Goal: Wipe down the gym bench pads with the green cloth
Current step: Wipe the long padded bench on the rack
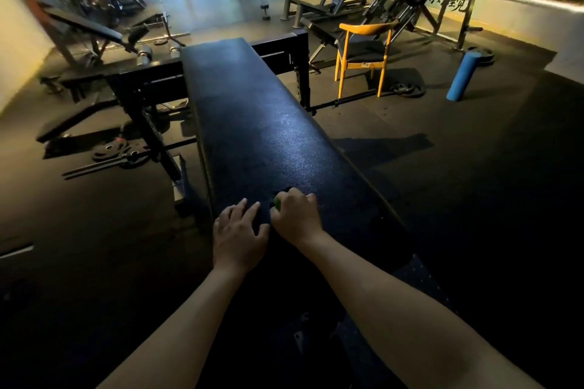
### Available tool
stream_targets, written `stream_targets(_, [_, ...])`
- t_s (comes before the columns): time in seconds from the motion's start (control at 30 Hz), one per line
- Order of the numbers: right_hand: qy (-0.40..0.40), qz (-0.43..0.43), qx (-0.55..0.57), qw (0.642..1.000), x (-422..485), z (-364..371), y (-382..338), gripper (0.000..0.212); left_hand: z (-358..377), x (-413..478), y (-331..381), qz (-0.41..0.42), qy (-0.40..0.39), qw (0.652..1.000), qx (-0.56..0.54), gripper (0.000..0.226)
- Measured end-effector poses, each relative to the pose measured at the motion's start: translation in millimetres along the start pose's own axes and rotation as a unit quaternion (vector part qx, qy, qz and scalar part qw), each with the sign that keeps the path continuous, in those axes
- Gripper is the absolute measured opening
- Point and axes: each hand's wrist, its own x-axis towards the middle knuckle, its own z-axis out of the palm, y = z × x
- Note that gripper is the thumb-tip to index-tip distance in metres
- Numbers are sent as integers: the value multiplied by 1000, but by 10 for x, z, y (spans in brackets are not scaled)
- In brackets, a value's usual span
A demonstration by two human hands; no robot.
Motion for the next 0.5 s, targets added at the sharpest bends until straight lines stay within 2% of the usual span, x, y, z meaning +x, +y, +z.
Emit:
stream_targets(0.1, [-16, 6, 32, 999, 47, -102, 58, 27, -40, -32, 6, -22, 0, 1000, 3, 69])
stream_targets(0.2, [65, 28, 13, 997, 107, -316, 301, 24, -48, -56, -9, -76, 18, 997, -22, 55])
stream_targets(0.3, [120, 74, -26, 990, 158, -480, 612, 27, -42, -91, 9, -107, 30, 992, -54, 54])
stream_targets(0.4, [72, 102, -52, 991, 147, -440, 692, 30, -38, -108, 21, -113, 26, 990, -76, 55])
stream_targets(0.5, [17, 58, -114, 992, 86, -290, 497, 30, -39, -110, 27, -117, 26, 990, -76, 56])
